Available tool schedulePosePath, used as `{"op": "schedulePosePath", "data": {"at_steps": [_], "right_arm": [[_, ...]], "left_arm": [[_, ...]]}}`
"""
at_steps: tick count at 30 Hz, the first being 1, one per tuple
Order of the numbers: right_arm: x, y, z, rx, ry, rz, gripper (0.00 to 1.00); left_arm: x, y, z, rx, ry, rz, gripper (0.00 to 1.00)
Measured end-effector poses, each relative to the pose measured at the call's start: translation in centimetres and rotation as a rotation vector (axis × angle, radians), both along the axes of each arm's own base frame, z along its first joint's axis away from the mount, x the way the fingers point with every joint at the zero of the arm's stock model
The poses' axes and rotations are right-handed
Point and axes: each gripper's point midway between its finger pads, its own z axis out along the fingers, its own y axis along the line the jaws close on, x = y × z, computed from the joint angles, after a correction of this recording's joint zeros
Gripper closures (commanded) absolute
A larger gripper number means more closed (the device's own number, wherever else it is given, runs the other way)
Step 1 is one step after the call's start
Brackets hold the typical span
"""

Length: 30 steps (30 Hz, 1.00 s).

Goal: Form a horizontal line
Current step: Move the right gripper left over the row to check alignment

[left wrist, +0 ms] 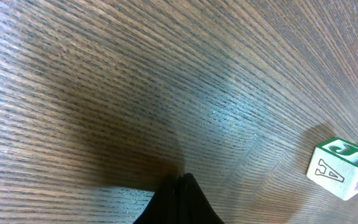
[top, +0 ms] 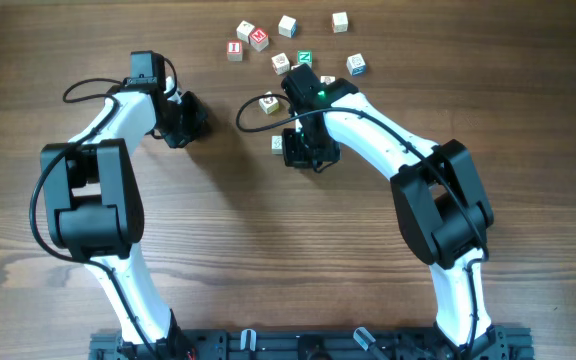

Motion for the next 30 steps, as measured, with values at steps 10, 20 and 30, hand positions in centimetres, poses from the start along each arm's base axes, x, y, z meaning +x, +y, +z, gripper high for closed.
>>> {"op": "schedulePosePath", "data": {"at_steps": [10,20,30], "right_arm": [[1.0,0.6,0.2,0.027,-0.042,0.000,0.95],[0.9,1.9,0.3,0.044,-0.068,0.025,0.95],[1.1,2.6,0.4,0.057,-0.087,0.034,0.95]], "left_arm": [[0.0,0.0,0.0,0.000,-0.002,0.000,0.96],[0.0,0.0,0.0,0.000,-0.002,0.000,0.96],[0.0,0.0,0.0,0.000,-0.002,0.001,0.96]]}}
